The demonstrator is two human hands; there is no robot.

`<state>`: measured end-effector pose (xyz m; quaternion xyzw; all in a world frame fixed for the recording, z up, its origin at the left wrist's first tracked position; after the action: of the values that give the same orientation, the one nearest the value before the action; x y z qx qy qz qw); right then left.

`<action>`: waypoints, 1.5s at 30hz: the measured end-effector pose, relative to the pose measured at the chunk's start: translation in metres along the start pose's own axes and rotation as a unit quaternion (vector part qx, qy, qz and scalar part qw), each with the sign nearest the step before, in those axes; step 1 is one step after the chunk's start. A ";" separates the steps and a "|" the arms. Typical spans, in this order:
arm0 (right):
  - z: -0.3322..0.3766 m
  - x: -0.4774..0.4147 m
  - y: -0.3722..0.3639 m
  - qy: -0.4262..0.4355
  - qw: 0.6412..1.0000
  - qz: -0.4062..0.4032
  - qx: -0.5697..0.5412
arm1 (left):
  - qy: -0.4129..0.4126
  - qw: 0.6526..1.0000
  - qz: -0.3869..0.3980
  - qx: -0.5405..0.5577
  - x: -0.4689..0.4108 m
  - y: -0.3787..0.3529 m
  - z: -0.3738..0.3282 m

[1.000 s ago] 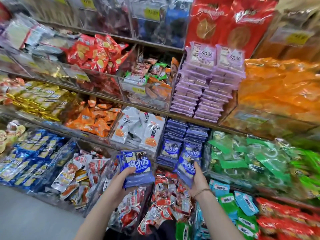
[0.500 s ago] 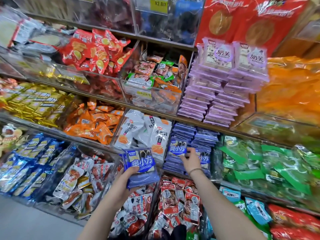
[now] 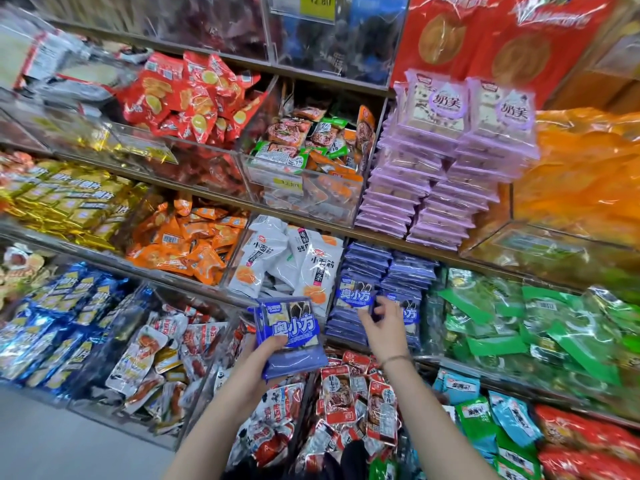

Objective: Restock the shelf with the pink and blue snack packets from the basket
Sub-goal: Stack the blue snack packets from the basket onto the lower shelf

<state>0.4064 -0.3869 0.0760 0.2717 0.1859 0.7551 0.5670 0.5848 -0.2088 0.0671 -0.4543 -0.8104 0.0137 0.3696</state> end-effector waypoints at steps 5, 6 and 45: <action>0.020 0.074 -0.047 0.014 0.960 0.236 -0.151 | -0.035 0.996 0.037 -0.073 0.004 -0.026 0.001; 0.020 0.080 -0.047 0.016 0.959 0.230 -0.166 | -0.041 0.994 0.039 -0.098 0.006 -0.031 0.001; -0.017 0.079 -0.048 -0.095 0.932 0.210 -0.280 | -0.022 0.991 -0.004 -0.132 -0.002 -0.046 0.014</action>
<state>0.4159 -0.2970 0.0501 0.2052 -0.1492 0.8488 0.4639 0.5432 -0.2331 0.0727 -0.4953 -0.8151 -0.0850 0.2883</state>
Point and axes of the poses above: each hand's wrist, its own x-axis away from the middle knuckle, its own y-axis out of the back of the hand, z = x × y, the point moved 9 cm from there along -x, towards the middle knuckle
